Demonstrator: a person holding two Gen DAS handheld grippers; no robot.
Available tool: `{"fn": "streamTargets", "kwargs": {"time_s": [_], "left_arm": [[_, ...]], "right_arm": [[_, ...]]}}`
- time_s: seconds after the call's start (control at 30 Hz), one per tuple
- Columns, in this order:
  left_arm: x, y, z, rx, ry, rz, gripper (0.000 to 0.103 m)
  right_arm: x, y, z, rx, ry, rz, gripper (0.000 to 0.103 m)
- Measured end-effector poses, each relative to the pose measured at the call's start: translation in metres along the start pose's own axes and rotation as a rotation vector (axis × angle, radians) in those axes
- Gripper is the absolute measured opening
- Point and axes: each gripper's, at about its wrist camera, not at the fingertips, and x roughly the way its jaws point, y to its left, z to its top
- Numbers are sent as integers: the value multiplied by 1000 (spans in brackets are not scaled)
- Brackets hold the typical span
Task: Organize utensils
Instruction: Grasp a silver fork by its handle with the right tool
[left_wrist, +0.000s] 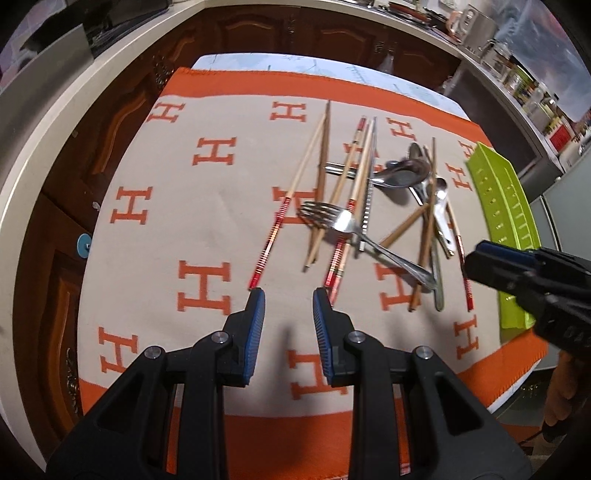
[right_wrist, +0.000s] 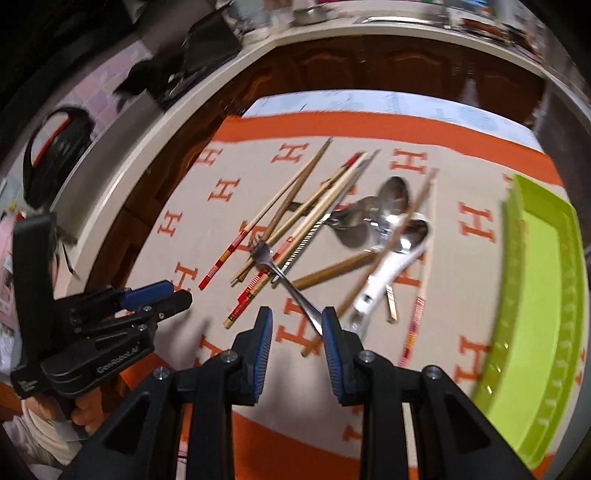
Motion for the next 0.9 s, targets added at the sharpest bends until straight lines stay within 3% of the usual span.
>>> {"fn": "streamTargets", "kwargs": {"time_s": [0.33, 0.47, 0.6, 0.9], "left_arm": [[27, 24, 11, -39, 42, -13, 24], [37, 29, 15, -50, 56, -20, 24], [46, 32, 18, -59, 71, -23, 24], [53, 34, 20, -73, 87, -36, 24]], "right_arm": [[65, 20, 26, -213, 124, -3, 27], [82, 21, 31, -290, 180, 20, 18], [88, 23, 31, -348, 201, 20, 11], [99, 36, 29, -456, 237, 31, 11]]}}
